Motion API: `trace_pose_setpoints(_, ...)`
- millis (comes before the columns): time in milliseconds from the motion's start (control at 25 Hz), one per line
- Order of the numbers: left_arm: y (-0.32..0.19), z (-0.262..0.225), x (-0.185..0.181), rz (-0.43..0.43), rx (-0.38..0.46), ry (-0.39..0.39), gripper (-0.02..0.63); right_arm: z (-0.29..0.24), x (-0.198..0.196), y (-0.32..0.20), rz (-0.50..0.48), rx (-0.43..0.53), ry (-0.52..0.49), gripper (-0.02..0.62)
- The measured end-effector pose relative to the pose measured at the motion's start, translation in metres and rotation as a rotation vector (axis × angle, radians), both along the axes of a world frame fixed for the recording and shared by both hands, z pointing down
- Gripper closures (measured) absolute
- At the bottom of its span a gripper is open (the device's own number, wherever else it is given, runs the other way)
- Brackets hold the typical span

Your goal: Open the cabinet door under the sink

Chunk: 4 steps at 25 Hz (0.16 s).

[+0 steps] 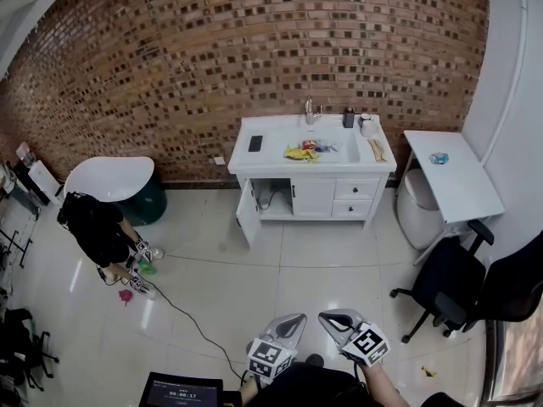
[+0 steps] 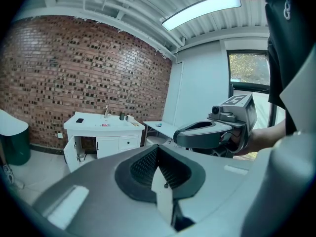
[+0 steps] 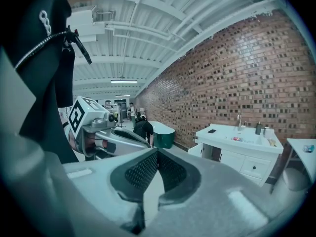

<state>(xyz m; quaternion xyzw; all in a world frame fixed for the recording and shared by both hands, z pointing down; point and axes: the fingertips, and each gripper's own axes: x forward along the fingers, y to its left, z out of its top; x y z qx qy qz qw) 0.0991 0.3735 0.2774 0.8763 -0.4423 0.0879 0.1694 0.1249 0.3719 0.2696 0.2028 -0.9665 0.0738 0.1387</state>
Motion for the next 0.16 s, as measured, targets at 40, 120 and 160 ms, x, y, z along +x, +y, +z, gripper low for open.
trace_pose_setpoints(40,-0.0003,-0.0003,-0.0004,0.000,0.001,-0.001,0.591,-0.0001,-0.0002,-0.0007,0.000,0.000,0.000,0.604)
trace_pose_setpoints(120,-0.0006,-0.0004,-0.0011,0.000,0.002,-0.002,0.591,-0.0002,-0.0004,-0.0018,0.001,0.001,0.000,0.603)
trace_pose_setpoints(160,-0.0007,-0.0002,-0.0015,-0.001,0.002,-0.002,0.591,-0.0001,-0.0004,-0.0024,0.002,0.001,0.000,0.604)
